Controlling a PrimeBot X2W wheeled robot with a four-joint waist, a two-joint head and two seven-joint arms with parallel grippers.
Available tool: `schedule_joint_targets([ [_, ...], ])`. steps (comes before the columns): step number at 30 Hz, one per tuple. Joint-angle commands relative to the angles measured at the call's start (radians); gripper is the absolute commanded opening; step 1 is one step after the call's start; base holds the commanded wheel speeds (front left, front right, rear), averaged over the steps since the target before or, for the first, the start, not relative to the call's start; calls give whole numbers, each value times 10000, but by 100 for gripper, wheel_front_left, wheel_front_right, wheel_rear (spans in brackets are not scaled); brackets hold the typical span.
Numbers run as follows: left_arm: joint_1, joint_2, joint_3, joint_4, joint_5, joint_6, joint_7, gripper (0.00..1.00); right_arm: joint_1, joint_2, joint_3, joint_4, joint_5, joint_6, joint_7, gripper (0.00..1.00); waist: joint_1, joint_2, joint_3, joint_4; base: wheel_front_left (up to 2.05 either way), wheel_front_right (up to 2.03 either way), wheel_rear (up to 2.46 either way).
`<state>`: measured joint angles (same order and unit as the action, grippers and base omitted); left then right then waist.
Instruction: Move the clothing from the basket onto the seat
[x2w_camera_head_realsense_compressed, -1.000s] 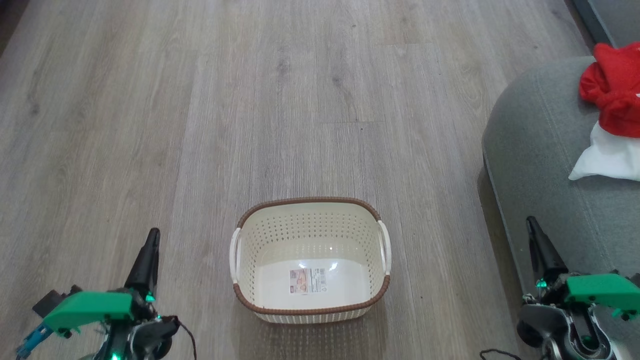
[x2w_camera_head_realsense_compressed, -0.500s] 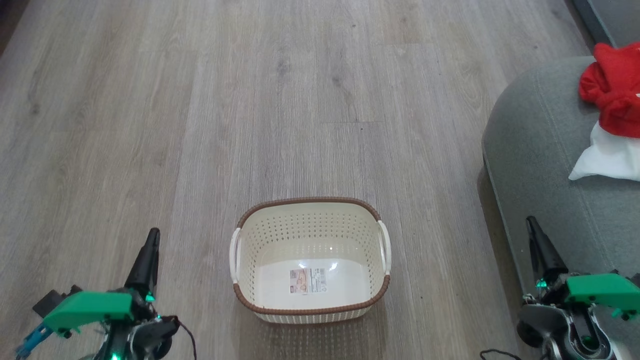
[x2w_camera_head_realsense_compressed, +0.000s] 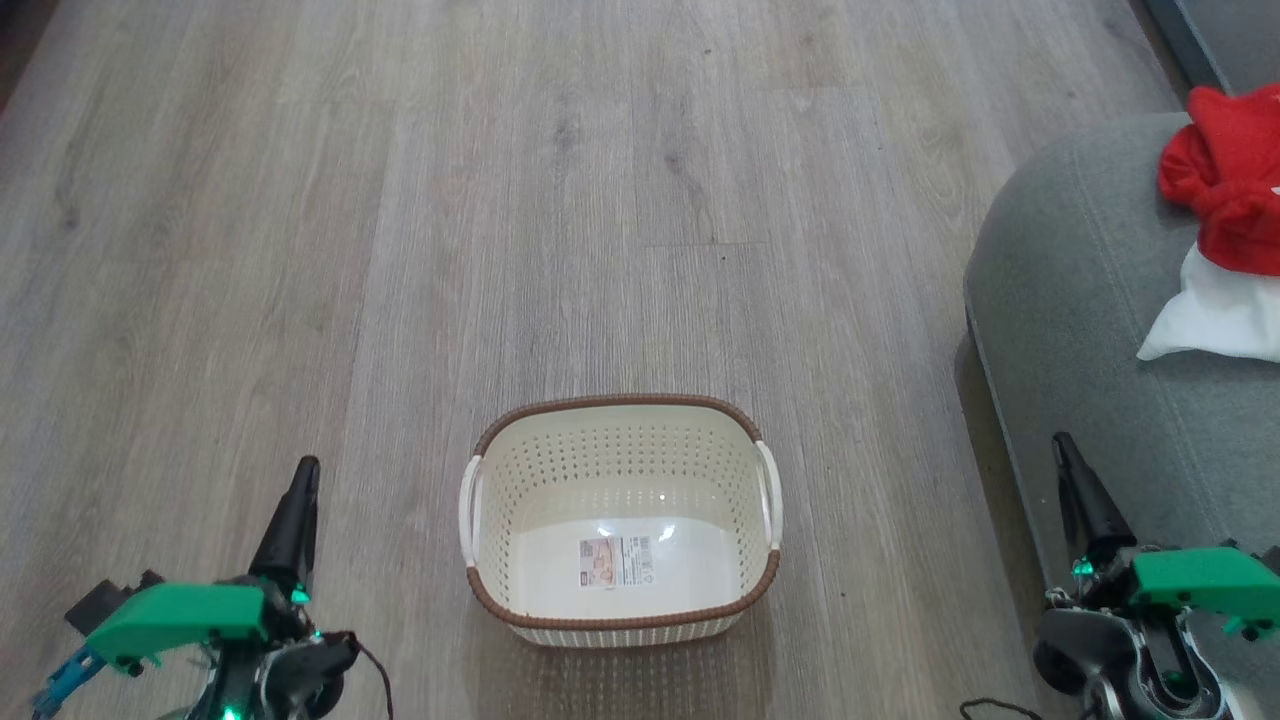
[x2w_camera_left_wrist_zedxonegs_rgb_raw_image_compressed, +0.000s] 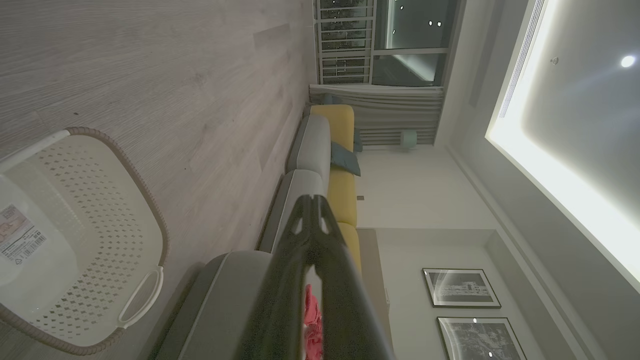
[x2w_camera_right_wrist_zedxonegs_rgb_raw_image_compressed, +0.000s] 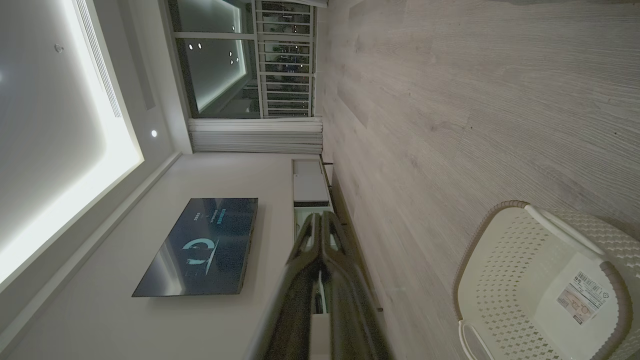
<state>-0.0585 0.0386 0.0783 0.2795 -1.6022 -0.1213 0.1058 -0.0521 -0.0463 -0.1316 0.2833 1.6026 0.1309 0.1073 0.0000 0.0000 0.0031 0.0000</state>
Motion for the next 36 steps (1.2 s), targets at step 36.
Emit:
schedule_joint_targets([
  [36, -495, 116, 354, -343, -65, -94, 74, 0, -558, -39, 180, -385, 62, -2, 58, 0, 0, 0, 0, 0, 0, 0, 0],
])
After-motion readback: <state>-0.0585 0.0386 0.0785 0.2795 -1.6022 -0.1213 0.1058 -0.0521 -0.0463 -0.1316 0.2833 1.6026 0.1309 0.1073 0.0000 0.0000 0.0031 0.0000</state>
